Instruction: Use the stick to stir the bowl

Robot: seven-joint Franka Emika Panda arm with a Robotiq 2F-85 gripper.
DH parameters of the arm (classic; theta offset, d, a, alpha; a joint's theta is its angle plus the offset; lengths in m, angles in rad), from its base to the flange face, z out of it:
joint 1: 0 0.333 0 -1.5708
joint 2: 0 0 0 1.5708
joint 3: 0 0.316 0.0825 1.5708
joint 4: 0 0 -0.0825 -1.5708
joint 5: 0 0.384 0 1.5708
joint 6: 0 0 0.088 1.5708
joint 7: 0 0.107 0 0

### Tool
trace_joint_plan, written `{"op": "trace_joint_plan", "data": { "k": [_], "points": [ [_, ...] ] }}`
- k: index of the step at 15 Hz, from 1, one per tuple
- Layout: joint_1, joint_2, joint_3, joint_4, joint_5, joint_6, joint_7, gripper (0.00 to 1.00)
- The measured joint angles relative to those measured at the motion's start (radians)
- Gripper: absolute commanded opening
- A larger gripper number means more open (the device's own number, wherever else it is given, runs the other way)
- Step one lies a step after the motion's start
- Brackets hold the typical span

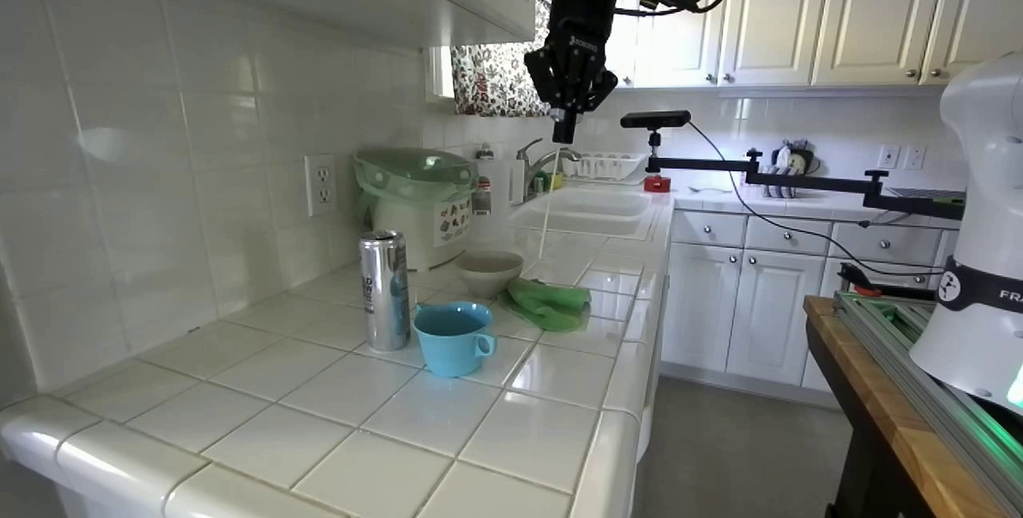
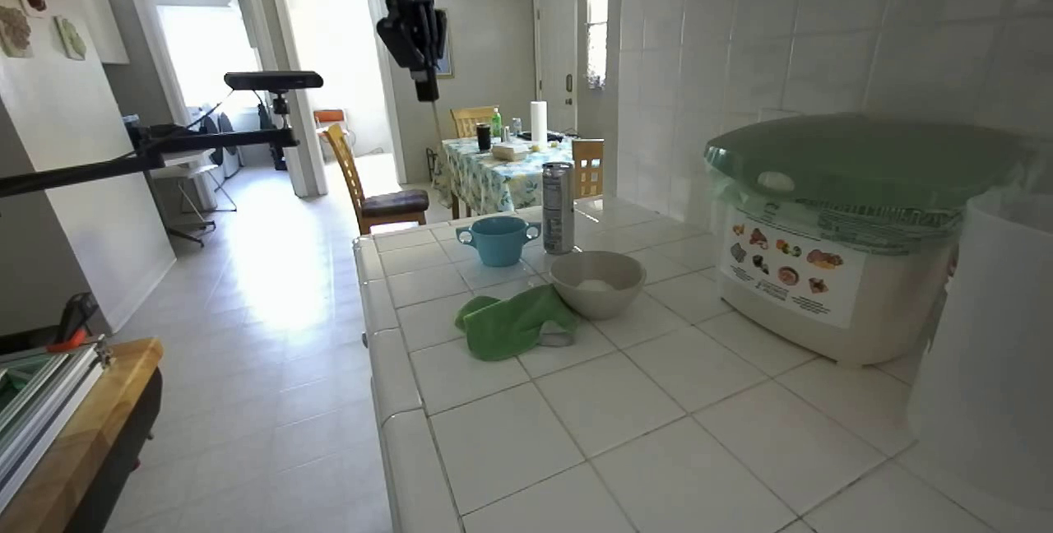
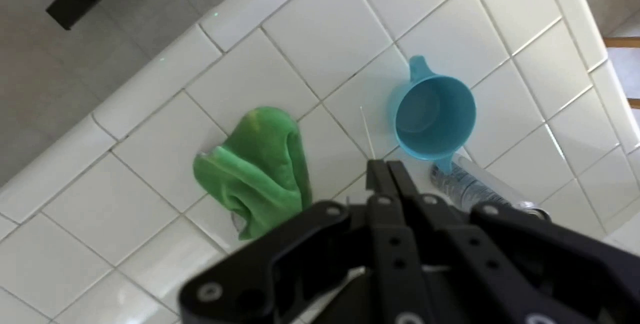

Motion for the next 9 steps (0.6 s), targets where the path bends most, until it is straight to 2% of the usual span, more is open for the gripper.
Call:
{"op": "trace_joint_plan", "data": {
  "k": [9],
  "points": [
    [-0.139,0.03,0.003,0.079,-0.038,-0.094,-0.082,0.01]
  ]
}}
